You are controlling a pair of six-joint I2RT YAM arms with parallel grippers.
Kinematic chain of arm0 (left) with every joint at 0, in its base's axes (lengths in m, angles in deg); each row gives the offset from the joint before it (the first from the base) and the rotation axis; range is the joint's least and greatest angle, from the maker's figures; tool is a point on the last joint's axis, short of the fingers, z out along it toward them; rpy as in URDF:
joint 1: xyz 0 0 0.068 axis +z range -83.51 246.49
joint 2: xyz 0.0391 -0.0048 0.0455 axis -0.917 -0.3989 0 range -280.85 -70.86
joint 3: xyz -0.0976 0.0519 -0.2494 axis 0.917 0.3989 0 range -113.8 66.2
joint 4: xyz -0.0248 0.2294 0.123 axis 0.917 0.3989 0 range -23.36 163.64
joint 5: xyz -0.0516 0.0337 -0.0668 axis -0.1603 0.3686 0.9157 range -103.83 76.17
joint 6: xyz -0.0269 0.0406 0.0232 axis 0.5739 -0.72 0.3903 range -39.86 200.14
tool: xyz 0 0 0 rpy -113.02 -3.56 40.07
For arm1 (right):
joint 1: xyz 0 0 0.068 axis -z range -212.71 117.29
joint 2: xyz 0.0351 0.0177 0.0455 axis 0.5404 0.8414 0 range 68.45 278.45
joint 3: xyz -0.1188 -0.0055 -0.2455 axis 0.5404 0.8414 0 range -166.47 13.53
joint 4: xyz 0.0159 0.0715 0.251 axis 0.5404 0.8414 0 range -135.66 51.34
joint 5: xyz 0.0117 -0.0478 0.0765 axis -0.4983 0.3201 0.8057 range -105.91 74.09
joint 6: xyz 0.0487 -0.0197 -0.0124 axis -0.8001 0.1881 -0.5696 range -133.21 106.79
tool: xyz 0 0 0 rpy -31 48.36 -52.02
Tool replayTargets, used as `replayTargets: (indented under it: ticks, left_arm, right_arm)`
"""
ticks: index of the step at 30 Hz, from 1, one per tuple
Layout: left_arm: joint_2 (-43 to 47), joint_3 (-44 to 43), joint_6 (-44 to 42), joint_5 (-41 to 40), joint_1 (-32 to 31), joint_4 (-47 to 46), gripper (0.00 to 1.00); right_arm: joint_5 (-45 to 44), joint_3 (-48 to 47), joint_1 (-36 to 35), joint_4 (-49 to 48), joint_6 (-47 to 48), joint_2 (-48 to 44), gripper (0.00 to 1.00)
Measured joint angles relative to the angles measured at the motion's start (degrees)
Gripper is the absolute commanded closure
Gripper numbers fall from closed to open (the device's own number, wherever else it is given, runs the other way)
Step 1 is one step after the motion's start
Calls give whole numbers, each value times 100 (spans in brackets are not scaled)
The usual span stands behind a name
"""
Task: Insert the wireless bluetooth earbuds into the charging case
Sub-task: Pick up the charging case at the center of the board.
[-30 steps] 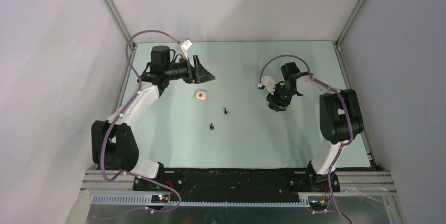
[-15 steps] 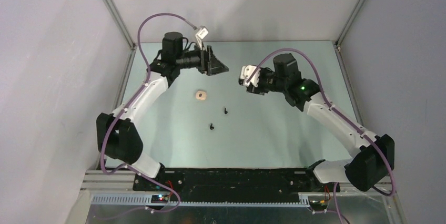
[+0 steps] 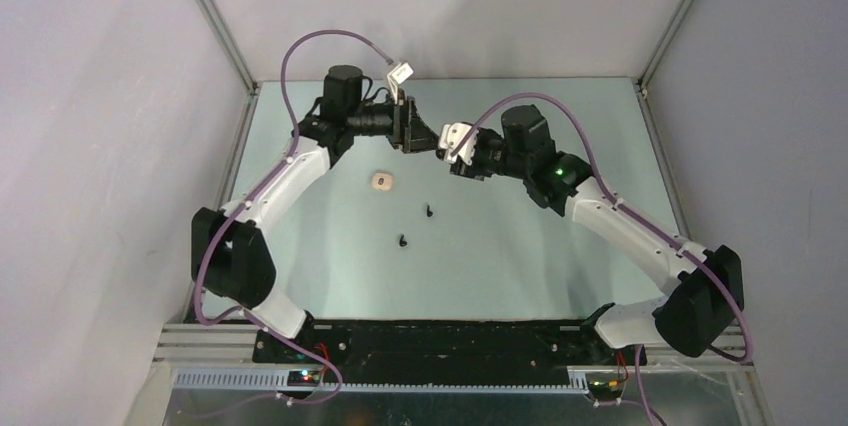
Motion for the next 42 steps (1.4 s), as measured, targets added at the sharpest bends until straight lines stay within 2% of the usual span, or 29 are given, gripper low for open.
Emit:
replayTargets:
  ticks: [13,17,18,19,20,21,22,23,25,30,37,42]
  left_arm:
    - [-105,0,2,358,-39,0,61]
    - [-157,-26,7,422,-39,-7,75]
    - [-184,-42,17,426,-37,-9,84]
    - [-212,-55,33,424,-35,-20,88]
    - [-236,-68,42,426,-35,-20,95]
    - [-258,-79,44,431,-35,-22,99]
    - [-280,-87,46,448,-33,-24,99]
    - [-297,-90,46,470,-31,-24,100]
    - [-321,-90,28,553,-22,11,100]
    - [-369,-94,-168,942,52,17,100]
    - [-256,70,-1235,1134,271,-13,100]
    - [151,518,-2127,1088,260,17,100]
  right_arm:
    - [-514,-50,-245,-485,-280,120,79]
    - [-647,-50,-269,-577,-302,175,78]
    - [-682,-50,-269,-597,-299,190,76]
    - [-723,-48,-271,-612,-299,208,73]
    - [-739,-50,-271,-612,-302,219,62]
    - [-758,-50,-271,-612,-306,229,57]
    - [-763,-50,-269,-608,-315,236,47]
    - [-750,-50,-267,-592,-315,238,42]
    - [-496,-111,-195,-415,-352,240,33]
    - [1080,-929,369,734,-721,334,31]
    - [2924,-3287,1196,2761,-1134,1416,39]
    - [3416,-3630,1137,3497,-1156,1906,42]
